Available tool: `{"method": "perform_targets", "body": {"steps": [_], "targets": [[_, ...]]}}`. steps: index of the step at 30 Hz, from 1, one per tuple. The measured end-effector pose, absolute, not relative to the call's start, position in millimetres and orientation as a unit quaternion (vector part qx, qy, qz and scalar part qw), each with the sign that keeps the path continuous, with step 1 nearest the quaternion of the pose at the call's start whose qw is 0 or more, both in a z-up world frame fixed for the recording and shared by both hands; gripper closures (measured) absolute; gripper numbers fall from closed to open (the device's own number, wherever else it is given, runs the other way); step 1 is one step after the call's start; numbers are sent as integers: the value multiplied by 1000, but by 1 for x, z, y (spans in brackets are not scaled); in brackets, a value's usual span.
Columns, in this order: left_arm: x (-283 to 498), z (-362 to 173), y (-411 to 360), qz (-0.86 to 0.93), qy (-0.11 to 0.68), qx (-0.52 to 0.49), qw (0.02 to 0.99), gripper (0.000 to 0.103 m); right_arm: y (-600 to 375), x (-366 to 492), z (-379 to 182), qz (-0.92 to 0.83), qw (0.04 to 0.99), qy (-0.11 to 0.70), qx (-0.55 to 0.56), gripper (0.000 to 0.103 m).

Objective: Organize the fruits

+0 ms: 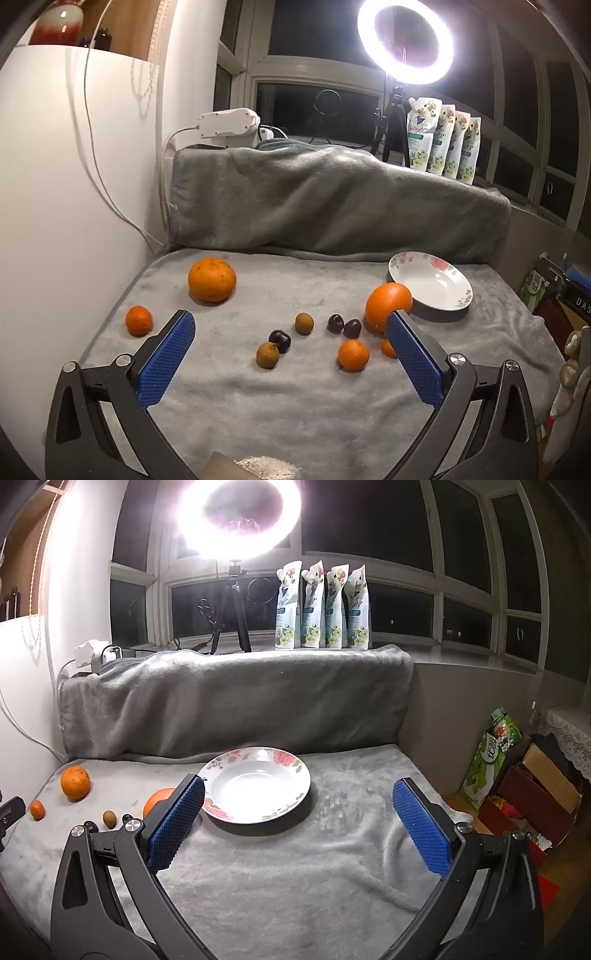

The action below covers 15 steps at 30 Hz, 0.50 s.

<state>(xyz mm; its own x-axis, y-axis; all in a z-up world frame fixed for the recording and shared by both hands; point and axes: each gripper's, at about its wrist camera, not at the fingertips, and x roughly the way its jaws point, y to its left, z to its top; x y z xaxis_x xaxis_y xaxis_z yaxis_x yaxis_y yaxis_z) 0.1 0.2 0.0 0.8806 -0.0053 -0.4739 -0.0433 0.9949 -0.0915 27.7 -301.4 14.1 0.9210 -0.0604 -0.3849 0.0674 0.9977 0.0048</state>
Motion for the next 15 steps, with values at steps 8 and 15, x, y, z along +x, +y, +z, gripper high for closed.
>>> {"method": "perform_targets", "body": {"steps": [8,15], "targets": [[0,-1,-1,12,244,-47,968,0,-302,27,13,-32,980,197,14,0],[-1,-2,-3,15,248,-46,967,0,-303,27,10,-31,979,199,16,0]]}}
